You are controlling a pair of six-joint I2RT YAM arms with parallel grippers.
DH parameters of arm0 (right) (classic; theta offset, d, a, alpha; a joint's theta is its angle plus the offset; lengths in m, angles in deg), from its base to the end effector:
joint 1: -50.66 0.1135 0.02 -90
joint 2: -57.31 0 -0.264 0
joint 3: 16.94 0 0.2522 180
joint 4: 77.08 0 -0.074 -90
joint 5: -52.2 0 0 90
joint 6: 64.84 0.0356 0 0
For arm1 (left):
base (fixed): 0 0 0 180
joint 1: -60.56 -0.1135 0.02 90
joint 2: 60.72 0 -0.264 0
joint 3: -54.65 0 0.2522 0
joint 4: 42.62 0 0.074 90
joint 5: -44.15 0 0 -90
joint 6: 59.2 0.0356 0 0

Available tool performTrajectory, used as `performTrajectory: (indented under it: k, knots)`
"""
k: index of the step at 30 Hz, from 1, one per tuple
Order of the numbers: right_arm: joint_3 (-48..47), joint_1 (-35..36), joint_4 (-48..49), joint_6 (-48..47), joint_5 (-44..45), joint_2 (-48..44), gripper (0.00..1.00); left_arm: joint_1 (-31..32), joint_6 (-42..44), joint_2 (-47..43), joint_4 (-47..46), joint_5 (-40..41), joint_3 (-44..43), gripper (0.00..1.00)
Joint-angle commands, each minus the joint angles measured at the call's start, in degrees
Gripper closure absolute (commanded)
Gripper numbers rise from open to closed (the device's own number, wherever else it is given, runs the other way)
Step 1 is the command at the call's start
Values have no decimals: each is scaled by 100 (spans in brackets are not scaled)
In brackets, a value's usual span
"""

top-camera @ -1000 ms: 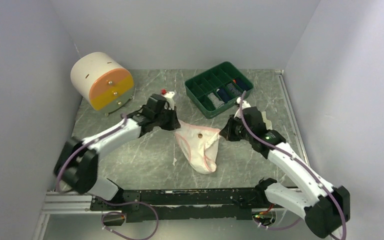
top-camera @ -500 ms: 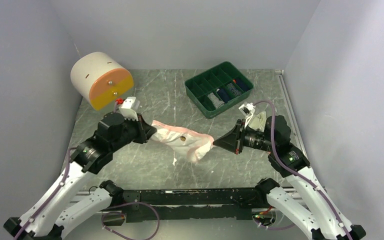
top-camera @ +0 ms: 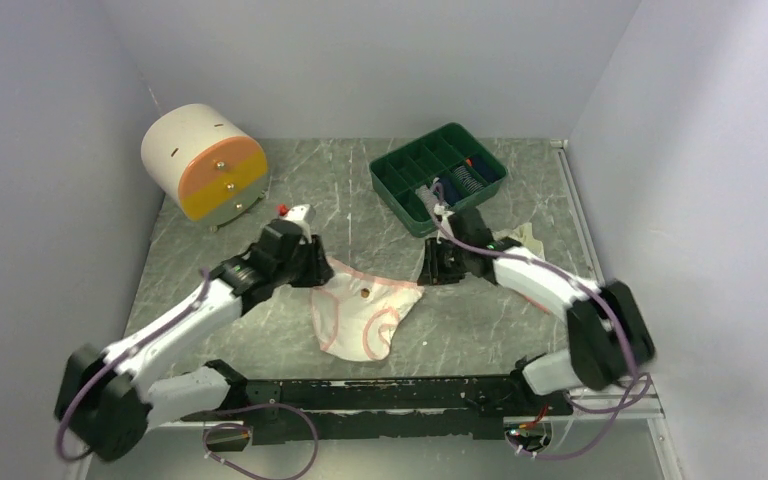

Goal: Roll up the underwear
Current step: Flatten out the underwear at the center of the board.

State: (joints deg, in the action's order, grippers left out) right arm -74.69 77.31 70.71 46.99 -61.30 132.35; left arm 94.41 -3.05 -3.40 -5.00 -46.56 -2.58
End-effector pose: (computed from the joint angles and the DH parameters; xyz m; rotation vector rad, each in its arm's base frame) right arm 0.2277 0.1302 0.2125 -0.2999 2.5159 0.8618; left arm 0.1794 -0.1209 0.2683 0.0070 2.3109 -0.6438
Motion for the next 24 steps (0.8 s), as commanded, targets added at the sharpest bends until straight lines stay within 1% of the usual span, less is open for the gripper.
performTrajectory:
  k: [1,2,3,4,5,6,8,10,12,13,15,18,19,21,22,24]
  knots:
    - [-1007,-95,170,-458,3054,1513,50,17,210,1121,-1082,730,-386,39]
    - [-1260,-134,3,-403,3531,1803,42,12,194,1322,-822,1070,-548,31]
    - [-1459,-184,-332,-226,3808,1938,40,4,188,1454,-620,1412,-674,20]
    - [-1475,-199,-308,-135,3815,1879,37,0,186,1490,-458,1577,-744,10]
    - [-1324,-205,-118,-70,3546,1644,30,-1,189,1451,-361,1661,-759,4]
    - [-1131,-199,123,1,3165,1357,26,-1,200,1341,-330,1698,-705,4]
    - [-735,-200,451,327,2253,779,22,-13,208,1030,-400,1810,-510,4]
    - [-378,-201,614,946,1754,472,21,-59,213,858,-426,1914,-322,4]
    - [40,-190,866,1655,1439,236,21,-249,272,851,-542,1753,-173,4]
    - [261,-188,1017,1934,1334,117,22,-414,322,909,-616,1582,-123,4]
    - [767,-175,1286,2373,1355,-100,24,-841,492,1142,-821,945,-87,4]
    - [1206,-176,1622,2760,1437,-278,29,-1415,784,1631,-1120,36,-163,4]
    - [1298,-177,1768,2833,1365,-283,31,-1507,930,1830,-1224,-348,-243,4]
    - [1443,-164,1897,2950,1267,-273,34,-1596,1184,2224,-1220,-568,-426,10]
    - [1532,-154,2034,3010,1231,-258,35,-1612,1292,2387,-1267,-667,-490,11]
    - [1665,-152,2184,3070,1162,-218,37,-1677,1530,2698,-1343,-1146,-608,13]
